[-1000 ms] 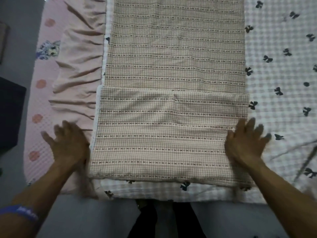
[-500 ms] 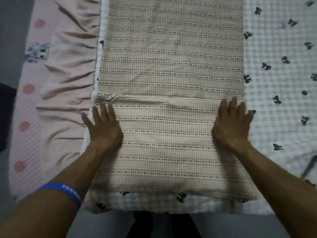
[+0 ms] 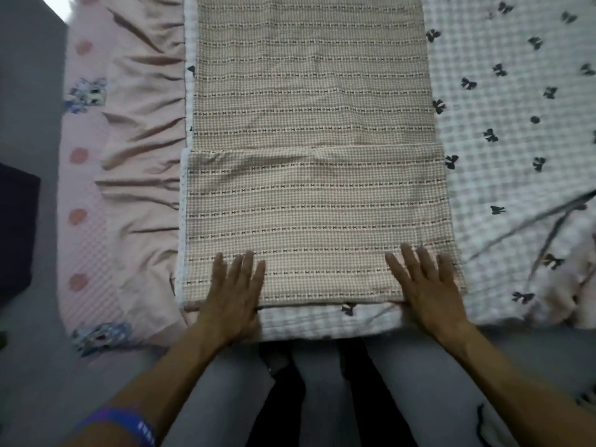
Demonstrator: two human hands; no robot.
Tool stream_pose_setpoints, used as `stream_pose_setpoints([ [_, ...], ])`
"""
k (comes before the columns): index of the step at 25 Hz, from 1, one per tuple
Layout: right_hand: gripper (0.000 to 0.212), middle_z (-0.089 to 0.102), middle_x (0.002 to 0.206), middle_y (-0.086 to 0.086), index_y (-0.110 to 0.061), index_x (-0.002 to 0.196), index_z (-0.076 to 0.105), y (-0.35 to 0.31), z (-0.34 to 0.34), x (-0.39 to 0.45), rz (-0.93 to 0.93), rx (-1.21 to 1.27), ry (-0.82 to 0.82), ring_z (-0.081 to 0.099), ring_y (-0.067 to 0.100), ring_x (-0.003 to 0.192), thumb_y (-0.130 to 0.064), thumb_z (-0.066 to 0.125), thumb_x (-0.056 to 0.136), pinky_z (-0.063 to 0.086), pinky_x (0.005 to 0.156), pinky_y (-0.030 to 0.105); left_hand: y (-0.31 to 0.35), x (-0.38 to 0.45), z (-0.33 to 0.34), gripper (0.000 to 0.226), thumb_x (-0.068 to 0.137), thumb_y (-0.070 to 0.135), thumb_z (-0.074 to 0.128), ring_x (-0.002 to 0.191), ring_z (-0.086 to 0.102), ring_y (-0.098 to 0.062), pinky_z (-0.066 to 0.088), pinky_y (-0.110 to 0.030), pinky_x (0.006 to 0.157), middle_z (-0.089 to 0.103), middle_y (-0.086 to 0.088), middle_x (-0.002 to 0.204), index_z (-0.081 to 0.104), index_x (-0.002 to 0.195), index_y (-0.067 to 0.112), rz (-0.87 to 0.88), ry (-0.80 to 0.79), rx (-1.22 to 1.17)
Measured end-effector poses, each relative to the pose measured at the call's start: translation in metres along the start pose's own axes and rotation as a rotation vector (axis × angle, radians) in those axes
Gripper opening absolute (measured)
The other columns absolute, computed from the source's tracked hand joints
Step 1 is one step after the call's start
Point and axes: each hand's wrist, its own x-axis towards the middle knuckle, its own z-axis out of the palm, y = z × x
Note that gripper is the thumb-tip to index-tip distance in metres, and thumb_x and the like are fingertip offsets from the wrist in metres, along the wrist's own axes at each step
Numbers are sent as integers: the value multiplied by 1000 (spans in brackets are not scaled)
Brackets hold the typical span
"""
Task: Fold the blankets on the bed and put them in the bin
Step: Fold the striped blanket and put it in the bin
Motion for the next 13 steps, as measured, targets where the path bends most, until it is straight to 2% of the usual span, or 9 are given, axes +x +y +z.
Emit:
stream_pose_setpoints([
  [1,84,29,157,19,-14,152,32,4,1,-4,57,-9,43,32,43,141,-2,51,71,19,112,65,6,0,1,107,53,40,79,126,42,-53,11,-74,107,39,-36,141,38,143,-1,24,14,-7],
  [3,71,38,151,23,-7,149,38,10,3,-6,122,-44,100,40,46,133,-4,34,78,21,112,65,6,3,9,108,51,43,85,114,49,-54,11,-73,107,45,-38,134,44,141,-1,-54,6,3],
  [5,62,51,137,28,1,139,48,16,16,0,103,-114,218,49,49,121,-4,29,80,24,110,65,-6,8,21,86,65,33,78,101,56,-52,17,-74,105,53,-37,123,47,138,2,-101,148,68],
  [8,43,65,105,28,6,113,62,25,12,7,79,-144,354,59,48,101,-1,45,74,29,109,63,-32,3,23,48,76,18,53,81,65,-42,20,-72,103,66,-25,96,54,123,12,-170,334,43],
  [11,19,64,69,22,0,78,64,34,-16,7,96,-64,462,63,41,75,9,57,63,40,101,59,-36,-10,-1,27,78,19,50,75,67,-35,15,-62,108,70,-11,79,66,100,18,-219,316,68],
  [13,23,62,58,18,-1,70,63,43,-35,-1,90,-1,486,63,36,62,14,68,53,41,99,57,-25,-19,-29,17,78,12,59,79,68,-34,20,-56,107,71,-9,78,67,91,18,-252,286,77],
])
